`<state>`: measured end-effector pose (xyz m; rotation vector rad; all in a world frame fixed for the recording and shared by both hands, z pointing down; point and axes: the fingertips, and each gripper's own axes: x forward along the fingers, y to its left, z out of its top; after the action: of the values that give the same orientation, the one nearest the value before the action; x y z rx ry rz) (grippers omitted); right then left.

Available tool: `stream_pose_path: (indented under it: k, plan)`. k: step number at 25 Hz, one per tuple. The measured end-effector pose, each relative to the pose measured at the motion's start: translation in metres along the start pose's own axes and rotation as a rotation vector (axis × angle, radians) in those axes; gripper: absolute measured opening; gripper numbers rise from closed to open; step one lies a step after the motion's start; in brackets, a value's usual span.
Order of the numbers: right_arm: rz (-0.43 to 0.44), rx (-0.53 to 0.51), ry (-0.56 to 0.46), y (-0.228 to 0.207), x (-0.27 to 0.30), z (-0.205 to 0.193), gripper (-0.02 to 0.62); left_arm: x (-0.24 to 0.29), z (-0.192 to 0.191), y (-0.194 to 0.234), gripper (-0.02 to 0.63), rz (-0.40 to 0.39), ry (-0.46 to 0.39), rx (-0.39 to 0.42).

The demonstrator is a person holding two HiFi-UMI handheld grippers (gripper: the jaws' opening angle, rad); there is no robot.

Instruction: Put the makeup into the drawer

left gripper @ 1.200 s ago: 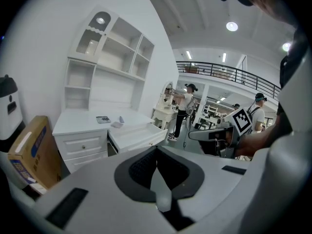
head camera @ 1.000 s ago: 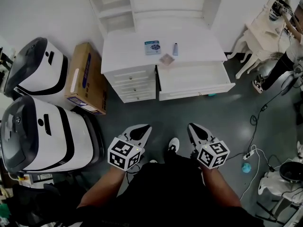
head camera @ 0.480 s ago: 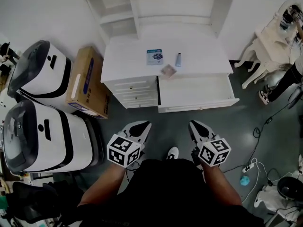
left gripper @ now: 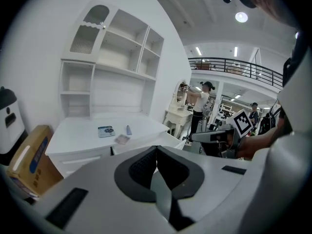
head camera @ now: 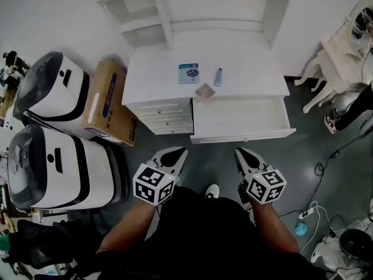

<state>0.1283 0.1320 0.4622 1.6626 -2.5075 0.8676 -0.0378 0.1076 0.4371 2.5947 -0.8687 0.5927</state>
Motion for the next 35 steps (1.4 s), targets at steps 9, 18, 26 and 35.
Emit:
stream_pose_path:
  k: [9,18,26,35]
  plan:
    - [0.018,0.03,0.03,-0.009,0.009,-0.011,0.029,0.01,-0.007,0.001,0.011,0.007,0.049,-0.002]
    - [-0.012,0.034,0.025,-0.017,0.026,-0.001,0.029,0.028,0.004,0.016,0.011,-0.033,0.046,-0.003]
    - [-0.031,0.046,0.031,-0.023,0.06,0.014,0.029,0.045,0.014,0.049,0.011,-0.045,0.062,-0.001]
    - [-0.027,0.157,0.04,-0.037,0.115,0.025,0.029,0.073,0.031,0.1,0.011,-0.054,0.077,0.009]
